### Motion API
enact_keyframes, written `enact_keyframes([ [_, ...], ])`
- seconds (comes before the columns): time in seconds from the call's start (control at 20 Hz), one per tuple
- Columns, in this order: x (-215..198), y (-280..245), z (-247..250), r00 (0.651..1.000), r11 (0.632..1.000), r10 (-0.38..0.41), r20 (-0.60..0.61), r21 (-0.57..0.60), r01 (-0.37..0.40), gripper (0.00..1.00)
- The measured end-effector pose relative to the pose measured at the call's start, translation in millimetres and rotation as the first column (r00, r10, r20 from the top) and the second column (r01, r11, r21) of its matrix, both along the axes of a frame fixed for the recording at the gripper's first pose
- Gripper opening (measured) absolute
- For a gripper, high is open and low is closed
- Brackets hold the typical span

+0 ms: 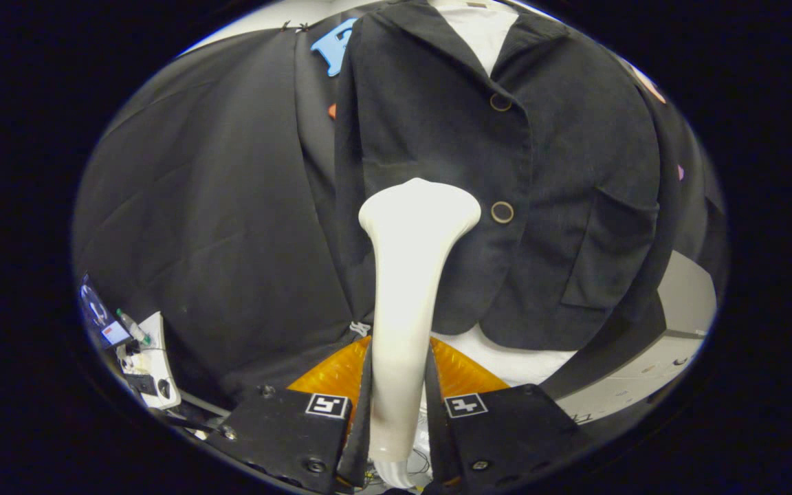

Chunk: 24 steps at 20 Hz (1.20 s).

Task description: Iron the clothes twice with a garment steamer, once on the left side and once on the right side.

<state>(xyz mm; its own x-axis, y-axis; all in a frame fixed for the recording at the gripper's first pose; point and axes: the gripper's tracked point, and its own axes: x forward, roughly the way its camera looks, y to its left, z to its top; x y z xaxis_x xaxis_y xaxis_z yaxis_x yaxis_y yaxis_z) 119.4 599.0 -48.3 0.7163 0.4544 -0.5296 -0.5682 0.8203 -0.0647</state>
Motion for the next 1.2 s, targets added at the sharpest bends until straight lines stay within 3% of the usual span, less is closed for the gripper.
enact_keyframes([
  [0.55, -2, -23, -45, 0.997, 0.998, -0.032, -0.072, -0.049, 0.028, 0.38],
  [1.2, -4, -40, -58, 0.991, 0.994, -0.103, -0.083, -0.055, 0.098, 0.38],
])
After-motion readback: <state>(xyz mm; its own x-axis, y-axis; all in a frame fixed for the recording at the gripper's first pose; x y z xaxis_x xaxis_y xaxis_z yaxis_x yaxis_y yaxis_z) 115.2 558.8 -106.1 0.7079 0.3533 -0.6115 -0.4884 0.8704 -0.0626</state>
